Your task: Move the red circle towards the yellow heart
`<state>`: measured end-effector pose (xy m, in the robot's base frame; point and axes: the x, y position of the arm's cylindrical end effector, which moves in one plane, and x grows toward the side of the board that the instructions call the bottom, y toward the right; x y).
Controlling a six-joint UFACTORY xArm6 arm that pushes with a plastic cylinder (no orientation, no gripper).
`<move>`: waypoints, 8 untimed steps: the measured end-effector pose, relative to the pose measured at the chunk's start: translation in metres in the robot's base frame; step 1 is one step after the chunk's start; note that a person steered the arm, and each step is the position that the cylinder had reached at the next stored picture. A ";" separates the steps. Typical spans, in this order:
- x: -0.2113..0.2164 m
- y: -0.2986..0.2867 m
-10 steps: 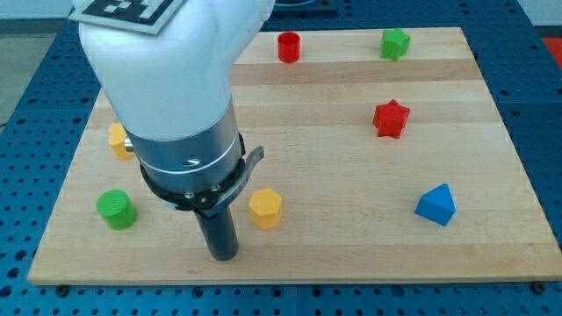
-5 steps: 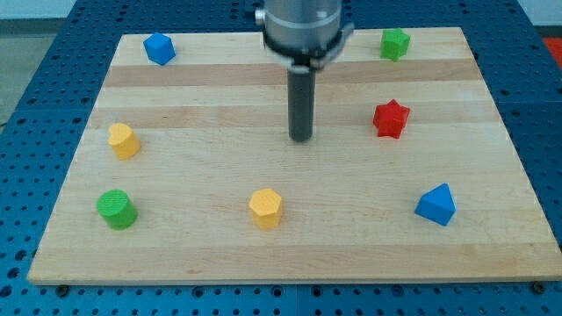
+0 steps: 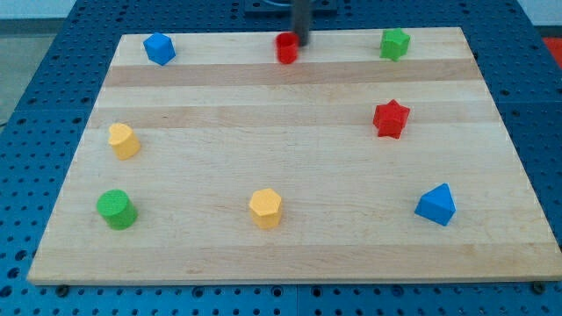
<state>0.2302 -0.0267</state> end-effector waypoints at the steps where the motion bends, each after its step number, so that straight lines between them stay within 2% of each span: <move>1: 0.093 -0.036; 2: 0.099 -0.020; 3: 0.095 0.032; 4: 0.122 0.011; 6: 0.118 -0.124; 7: 0.078 -0.168; 8: 0.100 -0.232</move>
